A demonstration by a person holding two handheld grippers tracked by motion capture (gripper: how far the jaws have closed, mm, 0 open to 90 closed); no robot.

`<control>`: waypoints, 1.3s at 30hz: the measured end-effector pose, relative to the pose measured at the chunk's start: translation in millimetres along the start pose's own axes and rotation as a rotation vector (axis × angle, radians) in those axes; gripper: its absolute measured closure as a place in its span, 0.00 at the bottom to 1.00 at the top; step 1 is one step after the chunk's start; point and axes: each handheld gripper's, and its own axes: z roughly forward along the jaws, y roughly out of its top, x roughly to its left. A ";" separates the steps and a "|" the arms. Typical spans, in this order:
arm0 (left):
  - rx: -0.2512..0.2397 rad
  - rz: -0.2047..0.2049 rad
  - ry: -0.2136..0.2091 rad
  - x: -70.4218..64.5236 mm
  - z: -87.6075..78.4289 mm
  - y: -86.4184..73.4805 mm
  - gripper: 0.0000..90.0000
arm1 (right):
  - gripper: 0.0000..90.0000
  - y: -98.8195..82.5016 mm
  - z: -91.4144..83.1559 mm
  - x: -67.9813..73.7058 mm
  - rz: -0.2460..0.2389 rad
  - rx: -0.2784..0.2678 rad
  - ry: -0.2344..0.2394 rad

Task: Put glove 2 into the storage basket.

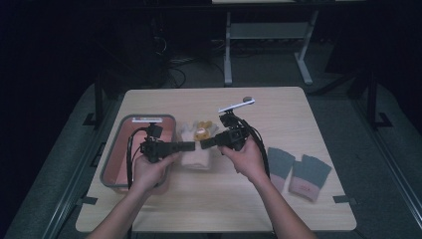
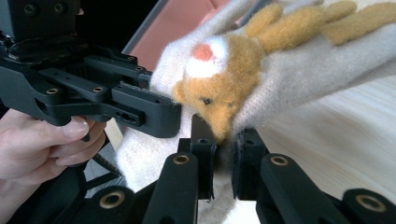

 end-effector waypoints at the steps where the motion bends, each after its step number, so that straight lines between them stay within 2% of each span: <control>1: -0.003 0.003 0.004 0.2 -3.2 1.1 0.81 | 0.90 1.3 0.9 1.0 -0.001 -0.004 0.005; 16: -0.036 0.002 0.019 5.0 -32.2 14.2 0.81 | 0.90 28.0 13.8 22.0 -0.023 0.002 0.023; 23: -0.046 -0.001 0.027 10.5 -47.0 15.9 0.81 | 0.90 38.6 22.1 32.2 -0.066 0.017 0.021; 25: -0.052 -0.002 0.030 11.2 -49.0 15.9 0.81 | 0.90 39.7 23.6 34.0 -0.064 0.015 0.021; 30: -0.065 -0.021 0.011 18.5 -60.7 18.0 0.81 | 0.90 45.0 30.6 39.2 -0.059 0.008 0.047; 39: -0.085 -0.022 0.017 23.9 -77.3 18.5 0.82 | 0.90 53.2 41.3 48.5 -0.074 0.001 0.072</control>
